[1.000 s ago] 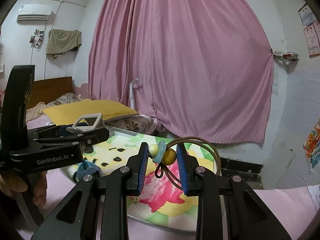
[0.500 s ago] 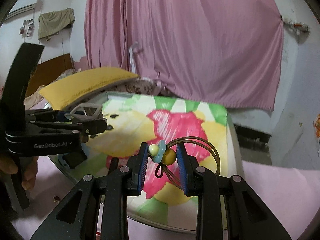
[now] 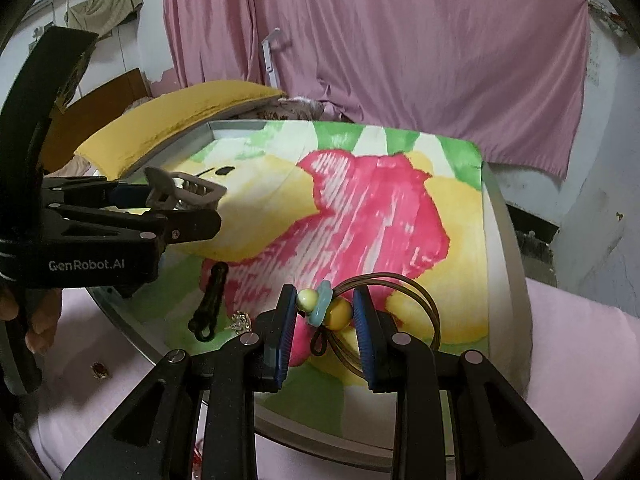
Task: Organize jewelry
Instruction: 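Lower the silver clip into the tray with left tool while right tool releases keychain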
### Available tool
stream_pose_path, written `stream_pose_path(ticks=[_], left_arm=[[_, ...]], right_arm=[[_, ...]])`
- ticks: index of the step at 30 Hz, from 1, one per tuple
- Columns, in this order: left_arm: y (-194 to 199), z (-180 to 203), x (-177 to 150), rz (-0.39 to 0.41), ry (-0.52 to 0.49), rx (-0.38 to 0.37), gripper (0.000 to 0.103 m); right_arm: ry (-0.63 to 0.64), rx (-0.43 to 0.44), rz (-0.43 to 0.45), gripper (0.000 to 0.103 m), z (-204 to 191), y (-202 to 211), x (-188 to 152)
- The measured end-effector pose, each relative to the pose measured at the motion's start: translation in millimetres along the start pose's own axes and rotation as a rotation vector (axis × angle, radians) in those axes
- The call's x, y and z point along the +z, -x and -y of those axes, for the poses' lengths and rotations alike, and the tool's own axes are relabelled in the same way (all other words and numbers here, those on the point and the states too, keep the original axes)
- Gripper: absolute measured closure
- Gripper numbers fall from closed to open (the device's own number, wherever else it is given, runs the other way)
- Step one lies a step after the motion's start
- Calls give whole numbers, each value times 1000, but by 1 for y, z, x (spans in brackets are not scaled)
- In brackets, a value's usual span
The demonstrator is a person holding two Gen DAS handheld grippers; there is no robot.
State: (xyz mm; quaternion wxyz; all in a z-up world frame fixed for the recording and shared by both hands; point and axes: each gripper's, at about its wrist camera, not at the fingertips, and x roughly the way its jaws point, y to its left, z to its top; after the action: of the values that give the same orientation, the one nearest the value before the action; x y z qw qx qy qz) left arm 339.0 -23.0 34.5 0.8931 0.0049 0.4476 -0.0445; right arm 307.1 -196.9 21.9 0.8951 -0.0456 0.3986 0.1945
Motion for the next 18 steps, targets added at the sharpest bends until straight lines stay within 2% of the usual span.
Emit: stream_pose_path(ticks=[4, 12, 16, 18], left_arm=[[-10, -4, -1, -43, 20, -21, 41], [-9, -8, -2, -49, 38, -41, 40], [-3, -12, -5, -28, 55, -49, 40], [2, -14, -7, -9, 67, -56, 40]], right_arm=[[-1, 3, -9, 78, 0, -1, -1], [-17, 11, -11, 76, 2, -1, -2], [-17, 12, 6, 67, 0, 7, -3], [-15, 10, 17, 66, -1, 12, -4]])
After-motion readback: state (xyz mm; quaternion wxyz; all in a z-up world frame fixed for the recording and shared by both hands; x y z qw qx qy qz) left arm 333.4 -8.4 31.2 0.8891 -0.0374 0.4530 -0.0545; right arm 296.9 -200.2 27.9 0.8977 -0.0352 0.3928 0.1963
